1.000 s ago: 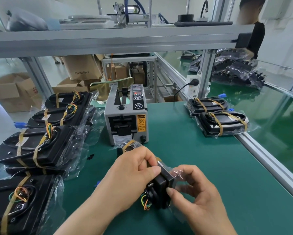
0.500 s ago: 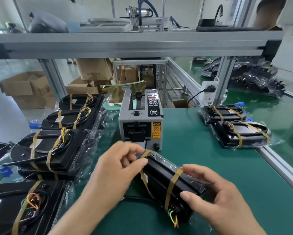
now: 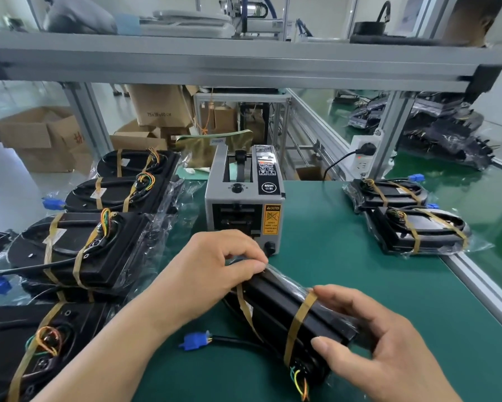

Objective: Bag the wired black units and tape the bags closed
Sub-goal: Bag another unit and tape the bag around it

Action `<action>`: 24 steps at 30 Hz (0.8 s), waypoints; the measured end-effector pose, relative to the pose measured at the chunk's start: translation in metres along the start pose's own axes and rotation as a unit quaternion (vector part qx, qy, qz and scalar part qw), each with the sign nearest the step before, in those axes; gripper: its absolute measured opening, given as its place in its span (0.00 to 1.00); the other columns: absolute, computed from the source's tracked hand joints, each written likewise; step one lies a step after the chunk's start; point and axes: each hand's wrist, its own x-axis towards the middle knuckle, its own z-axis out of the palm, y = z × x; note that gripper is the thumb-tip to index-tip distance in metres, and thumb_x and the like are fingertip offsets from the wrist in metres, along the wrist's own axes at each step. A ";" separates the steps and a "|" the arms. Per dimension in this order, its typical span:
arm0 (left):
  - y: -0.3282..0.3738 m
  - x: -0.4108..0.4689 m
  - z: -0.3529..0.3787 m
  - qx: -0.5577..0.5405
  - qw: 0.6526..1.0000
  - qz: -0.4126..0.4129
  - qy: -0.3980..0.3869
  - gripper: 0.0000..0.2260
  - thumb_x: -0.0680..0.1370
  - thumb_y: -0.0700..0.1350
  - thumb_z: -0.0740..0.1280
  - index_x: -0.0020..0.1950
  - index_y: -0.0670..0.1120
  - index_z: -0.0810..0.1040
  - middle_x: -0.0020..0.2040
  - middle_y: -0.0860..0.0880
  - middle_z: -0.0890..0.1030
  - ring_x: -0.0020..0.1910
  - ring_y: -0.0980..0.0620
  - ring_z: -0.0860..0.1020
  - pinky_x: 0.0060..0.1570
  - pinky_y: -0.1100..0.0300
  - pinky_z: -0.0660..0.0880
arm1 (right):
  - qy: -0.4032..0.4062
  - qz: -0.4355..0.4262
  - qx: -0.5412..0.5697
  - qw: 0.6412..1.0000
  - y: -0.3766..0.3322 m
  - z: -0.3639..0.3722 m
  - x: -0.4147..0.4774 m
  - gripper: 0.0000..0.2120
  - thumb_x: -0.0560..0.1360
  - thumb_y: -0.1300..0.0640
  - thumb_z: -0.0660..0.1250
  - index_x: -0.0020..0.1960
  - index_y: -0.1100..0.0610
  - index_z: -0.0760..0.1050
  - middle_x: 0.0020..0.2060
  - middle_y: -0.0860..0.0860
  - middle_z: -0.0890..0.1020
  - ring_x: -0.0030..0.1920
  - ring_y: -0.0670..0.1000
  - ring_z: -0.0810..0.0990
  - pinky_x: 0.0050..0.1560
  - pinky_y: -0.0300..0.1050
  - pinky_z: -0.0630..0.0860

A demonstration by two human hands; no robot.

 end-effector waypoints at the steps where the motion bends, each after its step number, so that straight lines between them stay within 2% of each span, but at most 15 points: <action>1: 0.001 0.000 0.001 0.006 1.000 0.000 0.003 0.06 0.75 0.42 0.73 0.42 0.53 0.85 0.46 0.58 0.84 0.49 0.59 0.81 0.49 0.71 0.73 | -0.001 -0.001 -0.009 1.000 -0.001 0.000 0.000 0.31 0.62 0.60 0.81 0.53 0.30 0.77 0.48 0.32 0.84 0.53 0.33 0.81 0.51 0.20 0.69; 4: 0.003 0.001 -0.002 0.019 0.999 -0.037 0.000 0.06 0.76 0.45 0.72 0.40 0.55 0.83 0.40 0.57 0.83 0.40 0.59 0.80 0.39 0.71 0.74 | -0.026 0.000 -0.027 0.999 -0.006 -0.002 0.000 0.29 0.62 0.60 0.80 0.52 0.31 0.78 0.48 0.33 0.84 0.52 0.34 0.81 0.52 0.22 0.70; 7: 0.005 0.008 -0.011 0.023 0.994 -0.090 -0.064 0.04 0.75 0.47 0.71 0.41 0.55 0.83 0.38 0.55 0.83 0.36 0.58 0.80 0.41 0.64 0.77 | -0.073 0.009 -0.037 0.997 -0.016 -0.007 0.003 0.26 0.62 0.58 0.79 0.51 0.34 0.78 0.47 0.36 0.85 0.48 0.38 0.83 0.52 0.27 0.74; 10: 0.008 0.014 -0.020 -0.005 0.987 -0.108 -0.123 0.05 0.75 0.44 0.72 0.39 0.51 0.84 0.38 0.52 0.84 0.36 0.59 0.78 0.44 0.62 0.76 | -0.105 0.037 -0.079 0.991 -0.031 -0.009 0.011 0.22 0.57 0.39 0.72 0.51 0.36 0.74 0.44 0.35 0.84 0.42 0.39 0.83 0.46 0.31 0.76; 12: 0.011 0.017 -0.022 -0.012 0.984 -0.108 -0.143 0.06 0.75 0.42 0.72 0.38 0.50 0.84 0.37 0.51 0.83 0.36 0.58 0.78 0.44 0.64 0.75 | -0.079 0.043 -0.149 0.985 -0.039 -0.005 0.020 0.25 0.55 0.29 0.68 0.47 0.41 0.75 0.41 0.36 0.83 0.41 0.39 0.81 0.44 0.35 0.76; 14: 0.012 0.018 -0.022 -0.012 0.983 -0.100 -0.151 0.06 0.75 0.41 0.72 0.39 0.50 0.84 0.37 0.50 0.83 0.36 0.59 0.77 0.43 0.65 0.74 | -0.044 0.035 -0.221 0.974 -0.047 0.003 0.033 0.29 0.55 0.23 0.64 0.42 0.45 0.74 0.38 0.40 0.81 0.38 0.40 0.79 0.42 0.42 0.78; 16: 0.011 0.019 -0.022 -0.024 0.983 -0.092 -0.157 0.05 0.75 0.40 0.72 0.40 0.48 0.84 0.38 0.49 0.84 0.37 0.58 0.78 0.43 0.64 0.75 | -0.042 0.018 -0.229 0.972 -0.052 0.013 0.048 0.26 0.60 0.26 0.66 0.40 0.48 0.72 0.36 0.44 0.80 0.37 0.42 0.78 0.41 0.46 0.78; 18: 0.011 0.019 -0.020 -0.038 0.982 -0.092 -0.162 0.04 0.74 0.40 0.73 0.40 0.48 0.84 0.37 0.48 0.84 0.36 0.57 0.79 0.42 0.62 0.76 | -0.066 0.007 -0.227 0.972 -0.053 0.022 0.060 0.18 0.67 0.34 0.71 0.43 0.48 0.74 0.38 0.44 0.81 0.40 0.44 0.78 0.45 0.48 0.78; 21: 0.008 0.016 -0.017 -0.090 0.980 -0.105 -0.145 0.01 0.71 0.43 0.73 0.41 0.48 0.85 0.38 0.49 0.84 0.37 0.57 0.79 0.42 0.64 0.76 | -0.076 0.002 -0.221 0.972 -0.049 0.025 0.068 0.11 0.73 0.42 0.71 0.42 0.49 0.77 0.37 0.45 0.81 0.40 0.45 0.78 0.45 0.48 0.78; 22: 0.005 0.015 -0.015 -0.124 0.977 -0.123 -0.119 0.02 0.71 0.44 0.74 0.41 0.48 0.86 0.39 0.48 0.85 0.39 0.57 0.80 0.43 0.64 0.76 | -0.069 0.000 -0.218 0.974 -0.047 0.025 0.069 0.11 0.74 0.43 0.70 0.40 0.50 0.76 0.35 0.44 0.80 0.39 0.44 0.77 0.44 0.47 0.77; 24: -0.005 0.018 -0.007 -0.211 0.956 -0.202 -0.014 0.03 0.72 0.45 0.75 0.43 0.46 0.86 0.41 0.46 0.85 0.39 0.56 0.80 0.43 0.62 0.76 | -0.051 0.000 -0.210 0.976 -0.044 0.026 0.069 0.12 0.75 0.44 0.69 0.39 0.50 0.75 0.33 0.44 0.79 0.35 0.43 0.76 0.39 0.43 0.75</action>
